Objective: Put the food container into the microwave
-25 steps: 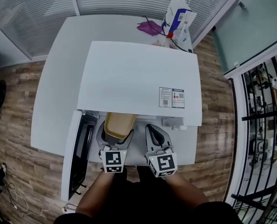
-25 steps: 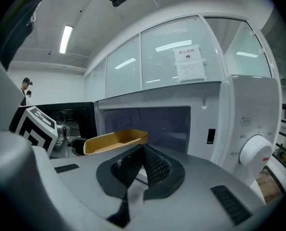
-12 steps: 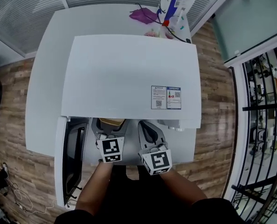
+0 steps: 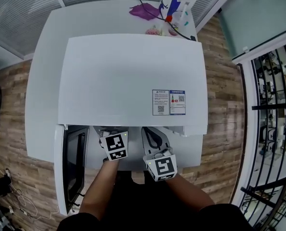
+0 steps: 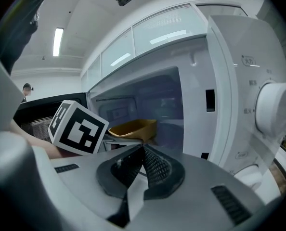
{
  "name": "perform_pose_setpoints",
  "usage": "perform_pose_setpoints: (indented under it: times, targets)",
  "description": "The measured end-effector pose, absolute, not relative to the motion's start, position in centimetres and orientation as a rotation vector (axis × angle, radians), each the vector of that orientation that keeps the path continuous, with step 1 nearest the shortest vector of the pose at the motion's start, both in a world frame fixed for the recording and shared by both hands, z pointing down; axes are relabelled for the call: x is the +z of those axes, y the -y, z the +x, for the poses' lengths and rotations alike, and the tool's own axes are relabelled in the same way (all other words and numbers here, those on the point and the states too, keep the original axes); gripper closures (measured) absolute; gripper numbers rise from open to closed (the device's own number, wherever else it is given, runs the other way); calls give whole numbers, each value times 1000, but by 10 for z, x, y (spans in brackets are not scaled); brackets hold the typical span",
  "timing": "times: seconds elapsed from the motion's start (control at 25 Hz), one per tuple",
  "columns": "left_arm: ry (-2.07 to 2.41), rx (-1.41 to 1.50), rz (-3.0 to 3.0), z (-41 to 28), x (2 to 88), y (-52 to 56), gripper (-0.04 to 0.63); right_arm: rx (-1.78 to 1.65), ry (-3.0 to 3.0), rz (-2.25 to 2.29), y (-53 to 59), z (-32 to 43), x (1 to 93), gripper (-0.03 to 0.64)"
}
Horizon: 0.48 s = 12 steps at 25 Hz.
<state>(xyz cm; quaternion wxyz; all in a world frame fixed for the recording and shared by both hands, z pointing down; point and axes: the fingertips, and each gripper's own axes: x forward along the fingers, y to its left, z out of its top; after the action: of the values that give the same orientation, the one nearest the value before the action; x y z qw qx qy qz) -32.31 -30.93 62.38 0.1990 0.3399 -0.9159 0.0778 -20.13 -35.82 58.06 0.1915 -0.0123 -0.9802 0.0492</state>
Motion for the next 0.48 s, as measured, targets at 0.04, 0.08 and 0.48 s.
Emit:
perform_pose_setpoints:
  times: [0.04, 0.08, 0.48]
  targets:
    - [2559, 228, 940, -324, 626, 310, 91, 141, 2752, -35, 358, -201, 581, 612]
    - [2555, 237, 929, -325, 628, 311, 91, 143, 2751, -37, 357, -200, 581, 612]
    - [2524, 221, 922, -319, 633, 309, 40, 140, 2775, -50, 350, -198, 571, 612]
